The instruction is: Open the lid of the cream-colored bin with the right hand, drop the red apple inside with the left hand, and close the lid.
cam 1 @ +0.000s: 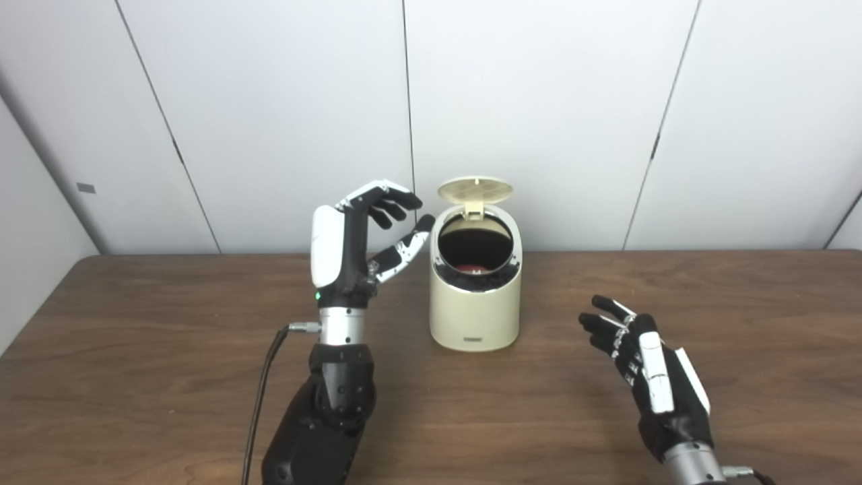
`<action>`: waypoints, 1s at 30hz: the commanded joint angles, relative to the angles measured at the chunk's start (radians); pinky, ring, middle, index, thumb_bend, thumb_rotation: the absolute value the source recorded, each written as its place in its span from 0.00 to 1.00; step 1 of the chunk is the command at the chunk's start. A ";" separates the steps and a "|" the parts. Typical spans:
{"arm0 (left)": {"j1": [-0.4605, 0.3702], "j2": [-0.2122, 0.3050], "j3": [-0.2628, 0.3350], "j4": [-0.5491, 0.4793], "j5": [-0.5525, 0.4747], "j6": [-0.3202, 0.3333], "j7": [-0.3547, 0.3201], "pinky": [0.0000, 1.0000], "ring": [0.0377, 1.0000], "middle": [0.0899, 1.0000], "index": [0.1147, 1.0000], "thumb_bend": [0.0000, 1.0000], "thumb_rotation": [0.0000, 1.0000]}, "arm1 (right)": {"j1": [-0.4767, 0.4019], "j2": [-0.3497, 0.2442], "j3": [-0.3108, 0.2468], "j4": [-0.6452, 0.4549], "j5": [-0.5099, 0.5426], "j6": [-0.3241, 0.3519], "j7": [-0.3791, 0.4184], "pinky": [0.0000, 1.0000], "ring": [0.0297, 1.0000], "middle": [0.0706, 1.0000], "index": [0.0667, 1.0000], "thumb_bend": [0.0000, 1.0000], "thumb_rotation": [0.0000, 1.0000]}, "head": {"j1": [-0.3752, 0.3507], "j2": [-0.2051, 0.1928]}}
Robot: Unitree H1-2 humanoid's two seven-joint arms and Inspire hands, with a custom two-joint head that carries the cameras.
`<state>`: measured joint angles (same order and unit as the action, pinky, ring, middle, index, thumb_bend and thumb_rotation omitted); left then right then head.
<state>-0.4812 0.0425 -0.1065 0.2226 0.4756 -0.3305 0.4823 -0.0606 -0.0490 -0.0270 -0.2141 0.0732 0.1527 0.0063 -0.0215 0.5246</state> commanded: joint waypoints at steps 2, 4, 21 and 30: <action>0.043 0.024 0.031 -0.108 -0.059 0.074 -0.090 0.31 0.44 0.53 0.45 0.47 0.00 | -0.029 0.005 -0.011 -0.040 0.029 -0.043 0.011 0.88 0.88 0.82 0.80 0.60 1.00 | 0.003 0.000; 0.098 0.043 0.046 -0.160 -0.075 0.122 -0.142 0.31 0.44 0.54 0.46 0.47 0.00 | -0.032 0.001 -0.011 -0.040 0.034 -0.048 0.015 0.90 0.90 0.85 0.82 0.61 1.00 | 0.005 0.002; 0.421 0.087 0.106 -0.393 -0.559 0.348 -0.534 0.99 1.00 1.00 1.00 0.62 0.83 | -0.213 -0.089 0.060 -0.037 -0.275 -0.052 0.005 0.92 0.96 0.97 0.93 0.63 1.00 | -0.023 0.009; 0.476 0.061 0.113 -0.371 -0.565 0.334 -0.546 1.00 1.00 1.00 1.00 0.59 0.89 | -0.401 -0.156 0.116 -0.045 -0.393 0.073 0.079 0.86 0.90 0.94 0.91 0.62 1.00 | -0.032 0.009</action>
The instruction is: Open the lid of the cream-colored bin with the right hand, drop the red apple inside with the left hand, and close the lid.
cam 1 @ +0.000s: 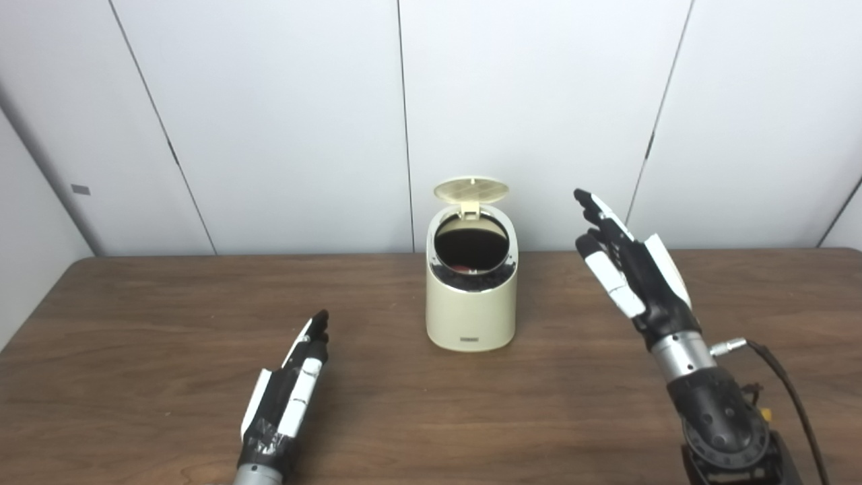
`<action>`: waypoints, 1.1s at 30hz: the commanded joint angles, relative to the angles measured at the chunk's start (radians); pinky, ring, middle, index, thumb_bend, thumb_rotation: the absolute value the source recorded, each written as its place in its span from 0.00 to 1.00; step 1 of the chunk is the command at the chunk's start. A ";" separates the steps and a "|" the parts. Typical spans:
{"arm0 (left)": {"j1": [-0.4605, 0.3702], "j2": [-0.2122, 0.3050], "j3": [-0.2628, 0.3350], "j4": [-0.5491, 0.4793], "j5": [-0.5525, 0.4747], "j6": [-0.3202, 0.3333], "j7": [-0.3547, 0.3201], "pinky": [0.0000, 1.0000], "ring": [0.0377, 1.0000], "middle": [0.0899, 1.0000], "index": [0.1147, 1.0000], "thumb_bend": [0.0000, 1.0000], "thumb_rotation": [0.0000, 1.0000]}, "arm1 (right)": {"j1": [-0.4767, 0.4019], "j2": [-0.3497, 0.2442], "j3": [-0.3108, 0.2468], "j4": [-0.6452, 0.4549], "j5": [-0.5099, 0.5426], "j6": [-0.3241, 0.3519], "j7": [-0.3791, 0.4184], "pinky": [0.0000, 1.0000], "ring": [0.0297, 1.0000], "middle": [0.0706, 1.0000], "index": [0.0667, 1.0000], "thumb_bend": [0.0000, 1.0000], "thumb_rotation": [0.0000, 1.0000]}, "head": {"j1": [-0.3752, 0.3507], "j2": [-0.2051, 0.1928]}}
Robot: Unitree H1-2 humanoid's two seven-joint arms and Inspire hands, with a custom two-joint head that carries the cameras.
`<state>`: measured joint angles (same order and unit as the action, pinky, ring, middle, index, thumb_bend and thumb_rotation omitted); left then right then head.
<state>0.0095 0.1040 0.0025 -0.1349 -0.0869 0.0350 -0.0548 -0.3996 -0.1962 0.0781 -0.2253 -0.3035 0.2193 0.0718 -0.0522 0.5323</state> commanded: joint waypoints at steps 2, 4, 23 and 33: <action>-0.009 -0.003 0.006 -0.007 -0.010 -0.037 -0.012 1.00 1.00 1.00 1.00 0.59 0.89 | -0.109 -0.022 0.026 -0.018 -0.041 0.023 0.032 0.84 0.91 0.94 0.90 0.60 1.00 | -0.001 0.001; -0.004 -0.011 0.008 -0.006 -0.007 -0.044 -0.006 1.00 1.00 1.00 1.00 0.59 0.89 | -0.149 -0.034 0.036 -0.003 -0.055 0.044 0.051 0.80 0.90 0.93 0.88 0.59 1.00 | -0.001 0.001; 0.014 -0.112 0.030 -0.018 -0.008 -0.078 0.024 0.95 0.94 0.97 1.00 0.57 0.84 | -0.385 -0.122 0.181 0.124 -0.195 0.038 0.199 0.90 0.96 0.90 0.78 0.51 1.00 | 0.008 0.008; 0.013 -0.117 0.033 -0.020 -0.020 -0.088 0.018 0.92 0.96 0.99 1.00 0.57 0.83 | -0.422 -0.129 0.261 0.169 -0.310 0.000 0.231 0.92 1.00 0.93 0.75 0.57 1.00 | 0.014 0.008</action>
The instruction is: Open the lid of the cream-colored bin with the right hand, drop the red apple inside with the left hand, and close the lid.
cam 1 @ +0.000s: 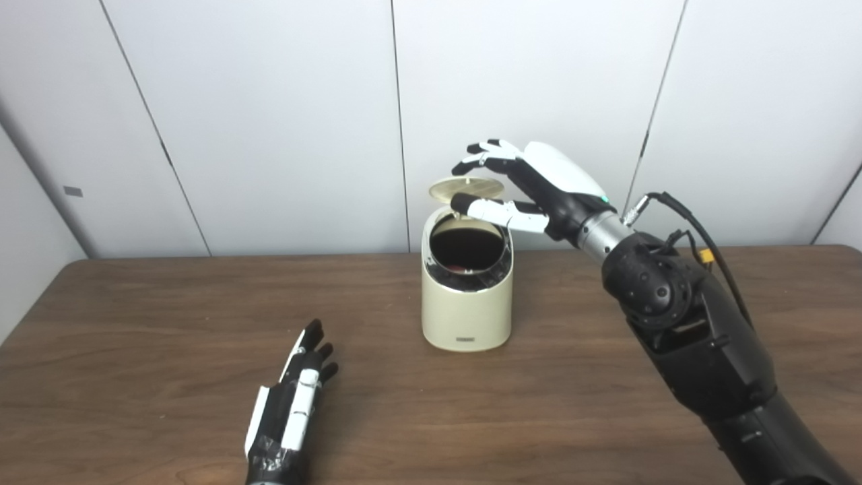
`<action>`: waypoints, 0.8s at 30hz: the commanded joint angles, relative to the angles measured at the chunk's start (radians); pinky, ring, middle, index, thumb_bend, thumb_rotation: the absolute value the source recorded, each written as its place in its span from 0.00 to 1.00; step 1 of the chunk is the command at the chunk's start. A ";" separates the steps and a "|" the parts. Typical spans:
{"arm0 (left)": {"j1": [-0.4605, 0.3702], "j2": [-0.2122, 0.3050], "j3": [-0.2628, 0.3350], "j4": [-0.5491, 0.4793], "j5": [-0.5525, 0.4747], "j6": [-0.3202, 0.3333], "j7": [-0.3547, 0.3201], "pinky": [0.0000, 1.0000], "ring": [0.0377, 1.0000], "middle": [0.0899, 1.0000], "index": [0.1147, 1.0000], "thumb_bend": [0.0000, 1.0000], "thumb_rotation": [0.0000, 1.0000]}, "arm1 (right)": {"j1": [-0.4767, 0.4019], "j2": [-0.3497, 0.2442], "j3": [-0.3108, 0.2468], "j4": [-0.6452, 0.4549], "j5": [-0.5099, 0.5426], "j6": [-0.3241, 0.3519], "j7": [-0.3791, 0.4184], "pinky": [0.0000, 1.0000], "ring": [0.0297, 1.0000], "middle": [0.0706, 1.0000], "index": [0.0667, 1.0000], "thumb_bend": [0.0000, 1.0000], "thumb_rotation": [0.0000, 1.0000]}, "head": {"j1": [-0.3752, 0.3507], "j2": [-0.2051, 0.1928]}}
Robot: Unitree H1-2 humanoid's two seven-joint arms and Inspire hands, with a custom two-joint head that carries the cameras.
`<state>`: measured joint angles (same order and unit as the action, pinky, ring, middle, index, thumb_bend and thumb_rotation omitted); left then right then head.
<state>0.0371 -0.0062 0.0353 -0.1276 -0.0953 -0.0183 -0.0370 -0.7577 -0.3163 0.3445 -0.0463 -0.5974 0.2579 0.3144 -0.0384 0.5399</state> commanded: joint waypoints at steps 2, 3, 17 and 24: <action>-0.017 -0.009 0.001 -0.025 -0.012 -0.039 0.001 0.91 0.96 0.99 0.99 0.57 0.81 | -0.067 -0.011 0.009 -0.007 -0.039 -0.047 -0.003 0.92 1.00 0.94 0.75 0.57 1.00 | 0.003 0.002; -0.017 -0.009 0.001 -0.024 -0.013 -0.040 0.001 0.91 0.96 0.99 0.99 0.57 0.80 | -0.067 -0.012 0.013 -0.006 -0.047 -0.051 0.000 0.93 1.00 0.95 0.75 0.57 1.00 | 0.003 0.002; -0.022 -0.012 0.003 -0.029 -0.017 -0.025 0.001 0.90 0.95 0.98 0.98 0.59 0.77 | -0.024 -0.037 0.007 -0.037 -0.091 -0.057 0.031 0.93 1.00 0.95 0.74 0.56 1.00 | 0.007 0.017; -0.024 -0.011 0.002 -0.031 -0.017 -0.023 -0.001 0.90 0.96 0.99 0.99 0.59 0.76 | 0.026 -0.049 0.010 -0.072 -0.130 -0.066 0.024 0.91 1.00 0.94 0.74 0.52 1.00 | 0.007 0.019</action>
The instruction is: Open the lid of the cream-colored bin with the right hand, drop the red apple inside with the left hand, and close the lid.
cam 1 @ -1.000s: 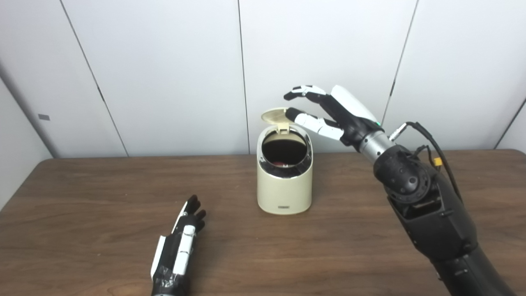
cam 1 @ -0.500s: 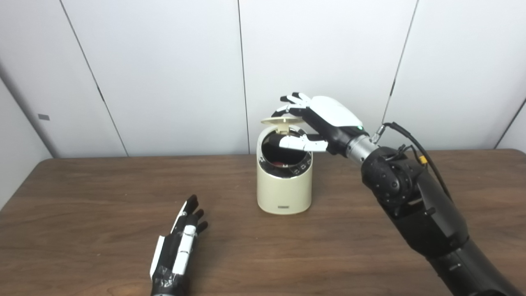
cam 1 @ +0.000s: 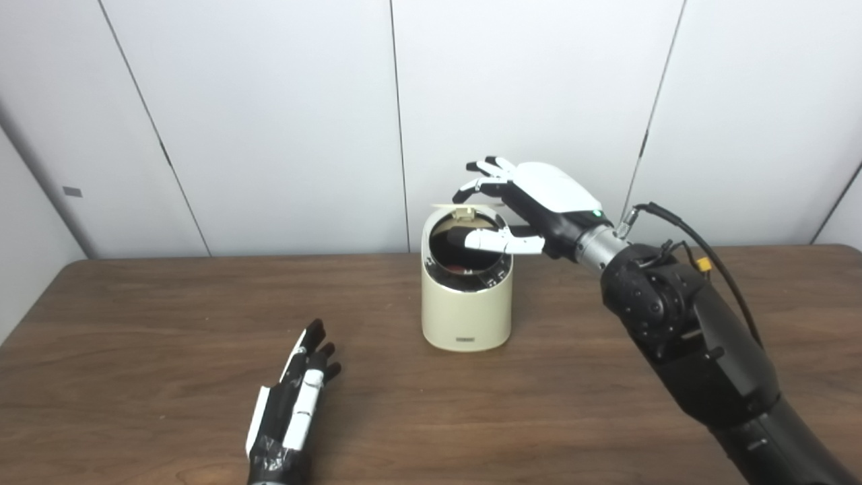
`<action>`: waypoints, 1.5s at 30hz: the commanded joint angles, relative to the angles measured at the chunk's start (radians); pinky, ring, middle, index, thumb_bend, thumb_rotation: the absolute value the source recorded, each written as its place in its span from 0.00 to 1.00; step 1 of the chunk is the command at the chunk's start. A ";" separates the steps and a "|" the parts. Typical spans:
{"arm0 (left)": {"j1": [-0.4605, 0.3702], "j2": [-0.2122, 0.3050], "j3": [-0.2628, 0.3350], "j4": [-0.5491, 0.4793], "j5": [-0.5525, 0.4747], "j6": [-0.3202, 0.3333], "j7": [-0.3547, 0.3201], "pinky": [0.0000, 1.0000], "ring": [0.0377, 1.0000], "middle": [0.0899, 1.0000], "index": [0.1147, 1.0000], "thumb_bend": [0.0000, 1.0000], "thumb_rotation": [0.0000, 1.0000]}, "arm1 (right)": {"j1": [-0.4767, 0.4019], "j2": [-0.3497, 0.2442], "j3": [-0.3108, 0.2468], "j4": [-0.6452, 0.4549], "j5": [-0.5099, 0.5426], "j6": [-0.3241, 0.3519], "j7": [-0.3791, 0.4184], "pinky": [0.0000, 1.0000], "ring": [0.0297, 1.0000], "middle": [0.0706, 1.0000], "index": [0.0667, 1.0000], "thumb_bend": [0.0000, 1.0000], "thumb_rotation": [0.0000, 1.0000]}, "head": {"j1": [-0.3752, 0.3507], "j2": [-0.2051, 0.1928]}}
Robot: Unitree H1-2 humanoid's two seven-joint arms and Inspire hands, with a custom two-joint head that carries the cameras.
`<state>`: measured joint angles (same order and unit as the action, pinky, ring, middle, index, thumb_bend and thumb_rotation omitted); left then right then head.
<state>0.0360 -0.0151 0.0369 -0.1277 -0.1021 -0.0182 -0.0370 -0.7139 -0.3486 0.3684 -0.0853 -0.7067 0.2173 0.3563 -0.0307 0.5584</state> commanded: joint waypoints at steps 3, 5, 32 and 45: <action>-0.023 -0.001 -0.002 -0.033 -0.010 -0.019 -0.003 0.90 0.95 0.98 0.99 0.58 0.76 | 0.001 -0.019 -0.015 -0.040 -0.031 -0.025 -0.012 0.91 1.00 0.93 0.73 0.52 1.00 | 0.001 0.008; -0.022 -0.004 -0.002 -0.039 -0.017 -0.007 -0.004 0.89 0.95 0.98 0.98 0.58 0.75 | 0.015 -0.023 -0.011 -0.041 -0.036 -0.030 -0.001 0.92 1.00 0.93 0.73 0.52 1.00 | 0.001 0.009; -0.051 -0.036 0.005 -0.004 0.009 -0.091 0.048 0.80 0.87 0.91 0.91 0.52 0.58 | 0.095 -0.008 0.040 -0.002 -0.130 -0.114 -0.009 1.00 1.00 0.93 0.72 0.55 0.88 | 0.010 0.009; -0.053 -0.032 0.014 -0.019 0.015 -0.084 0.051 0.79 0.86 0.89 0.89 0.54 0.57 | 0.102 -0.020 0.072 -0.029 -0.219 -0.085 0.075 1.00 1.00 1.00 0.71 0.58 0.90 | 0.011 0.021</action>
<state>0.0111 -0.0439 0.0534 -0.1116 -0.0936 -0.0658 0.0105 -0.6063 -0.3536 0.4175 -0.1179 -0.9033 0.1347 0.3659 -0.0184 0.5783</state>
